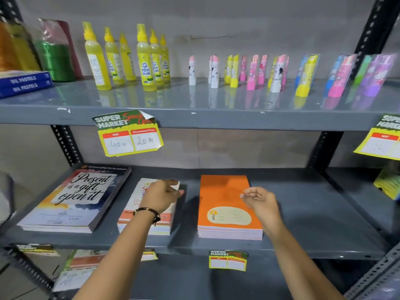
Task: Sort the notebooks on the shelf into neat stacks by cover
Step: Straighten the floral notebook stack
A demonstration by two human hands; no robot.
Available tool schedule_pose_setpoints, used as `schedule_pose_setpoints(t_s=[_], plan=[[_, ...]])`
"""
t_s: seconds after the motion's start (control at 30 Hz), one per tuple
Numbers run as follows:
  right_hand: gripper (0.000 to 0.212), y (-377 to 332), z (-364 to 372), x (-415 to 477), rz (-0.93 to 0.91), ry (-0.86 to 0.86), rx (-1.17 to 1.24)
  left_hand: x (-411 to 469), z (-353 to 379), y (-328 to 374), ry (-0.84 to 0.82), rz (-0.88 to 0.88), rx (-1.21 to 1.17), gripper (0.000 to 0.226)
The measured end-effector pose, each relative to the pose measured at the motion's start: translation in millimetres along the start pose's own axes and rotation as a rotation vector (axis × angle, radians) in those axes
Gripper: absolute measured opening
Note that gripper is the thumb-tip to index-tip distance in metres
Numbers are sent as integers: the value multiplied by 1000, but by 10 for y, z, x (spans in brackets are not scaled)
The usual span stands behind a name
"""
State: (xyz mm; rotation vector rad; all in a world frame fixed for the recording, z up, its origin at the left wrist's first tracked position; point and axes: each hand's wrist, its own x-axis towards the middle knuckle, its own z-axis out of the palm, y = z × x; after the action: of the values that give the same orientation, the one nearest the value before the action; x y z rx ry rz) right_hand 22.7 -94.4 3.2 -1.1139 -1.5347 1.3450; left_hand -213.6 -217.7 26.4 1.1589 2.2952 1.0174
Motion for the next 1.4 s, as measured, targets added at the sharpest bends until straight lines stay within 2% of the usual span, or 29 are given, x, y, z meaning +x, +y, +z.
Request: schedule_pose_setpoints(t_s=[0.13,0.2,0.3,0.47,0.63,0.73,0.83,0.87,1.0,1.2,1.4], plan=[[21,64,615,-193,11,-112,74,-31,-375,-544,203,-30,-79,25],[23,106,873,-266,13,-150,68,-55,-466,-759,236,-63,-125,23],[25,201,1374,-330,6,-156,52,-69,-598,-1090,161,-21,-263,18],[24,349,1911,-392,-5,-179,-78,-38,-720,-1452,50,106,-249,37],[63,578,2043,-446,-1,-234,-345,-32,-683,-1666,-202,134,-4,58],[75,629,2005,-457,54,-347,-390,-23,-666,-1722,-222,151,121,67],[105,593,1988,-450,13,-396,-430,-9,-677,-1751,-235,186,160,68],[105,567,1984,-458,-6,-410,-451,-2,-681,-1757,-241,188,156,67],[68,497,2013,-479,-37,-418,-491,3,-690,-1787,-207,186,134,67],[61,559,2020,-457,-26,-391,-484,-16,-667,-1807,-147,177,128,61],[65,554,2003,-436,-62,-414,-506,-33,-658,-1789,-145,177,213,59]])
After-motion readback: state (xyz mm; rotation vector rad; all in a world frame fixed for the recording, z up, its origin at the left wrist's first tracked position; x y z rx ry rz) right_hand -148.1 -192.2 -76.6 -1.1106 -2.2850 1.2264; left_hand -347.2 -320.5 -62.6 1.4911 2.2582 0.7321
